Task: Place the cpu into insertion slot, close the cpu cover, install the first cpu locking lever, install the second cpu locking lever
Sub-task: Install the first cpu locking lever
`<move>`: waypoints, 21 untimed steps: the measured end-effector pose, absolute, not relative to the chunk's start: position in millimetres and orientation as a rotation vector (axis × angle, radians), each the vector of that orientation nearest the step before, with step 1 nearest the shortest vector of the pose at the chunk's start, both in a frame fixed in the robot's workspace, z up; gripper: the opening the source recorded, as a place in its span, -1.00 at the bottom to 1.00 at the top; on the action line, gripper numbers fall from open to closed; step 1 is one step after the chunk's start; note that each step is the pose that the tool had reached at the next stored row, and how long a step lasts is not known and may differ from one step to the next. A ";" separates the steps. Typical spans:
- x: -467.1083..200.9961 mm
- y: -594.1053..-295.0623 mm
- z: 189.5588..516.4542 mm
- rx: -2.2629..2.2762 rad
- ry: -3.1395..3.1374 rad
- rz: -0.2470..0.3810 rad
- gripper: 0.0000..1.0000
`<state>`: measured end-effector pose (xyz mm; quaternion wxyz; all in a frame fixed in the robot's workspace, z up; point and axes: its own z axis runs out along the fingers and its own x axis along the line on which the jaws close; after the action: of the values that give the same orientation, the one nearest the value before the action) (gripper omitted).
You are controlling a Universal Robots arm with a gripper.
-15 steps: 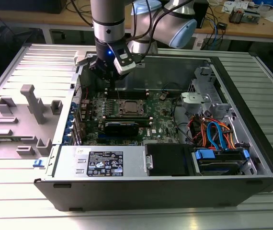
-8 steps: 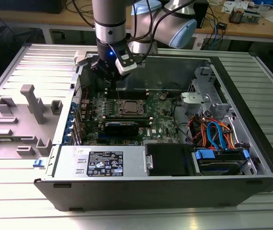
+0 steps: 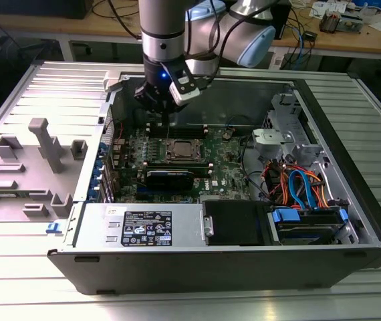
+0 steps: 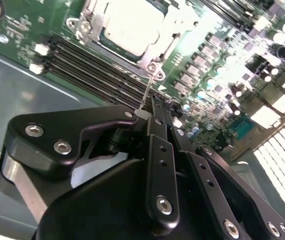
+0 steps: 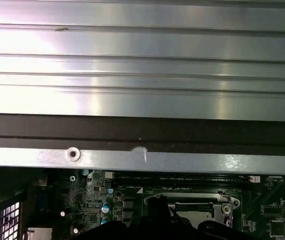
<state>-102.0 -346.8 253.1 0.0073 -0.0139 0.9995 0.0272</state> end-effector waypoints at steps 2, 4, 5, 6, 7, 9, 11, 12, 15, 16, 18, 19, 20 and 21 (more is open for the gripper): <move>-96.9 -346.8 252.6 -0.044 3.126 0.085 -0.79; -92.0 -346.7 251.9 -0.043 3.126 0.084 -0.79; -89.7 -346.7 251.6 -0.044 3.126 0.084 -0.79; -87.1 -346.7 251.2 -0.043 3.126 0.084 -0.79; -85.1 -346.7 250.9 -0.044 3.126 0.084 -0.79; -80.4 -346.7 250.0 -0.044 3.126 0.083 -0.79; -78.1 -346.1 249.5 -0.044 3.126 0.083 -0.79; -77.6 -345.9 249.1 -0.044 3.126 0.083 -0.79; -77.4 -345.8 249.0 -0.043 3.126 0.083 -0.79; -77.4 -345.8 248.3 -0.044 3.126 0.083 -0.79; -77.4 -345.8 247.7 -0.044 3.126 0.083 -0.79; -77.4 -345.8 247.7 -0.044 3.126 0.083 -0.79; -77.4 -345.8 247.6 -0.044 3.126 0.083 -0.79; -77.4 -345.8 247.6 -0.044 3.126 0.083 -0.79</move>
<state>-77.4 -345.8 247.6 0.0072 -0.0139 0.9995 0.0265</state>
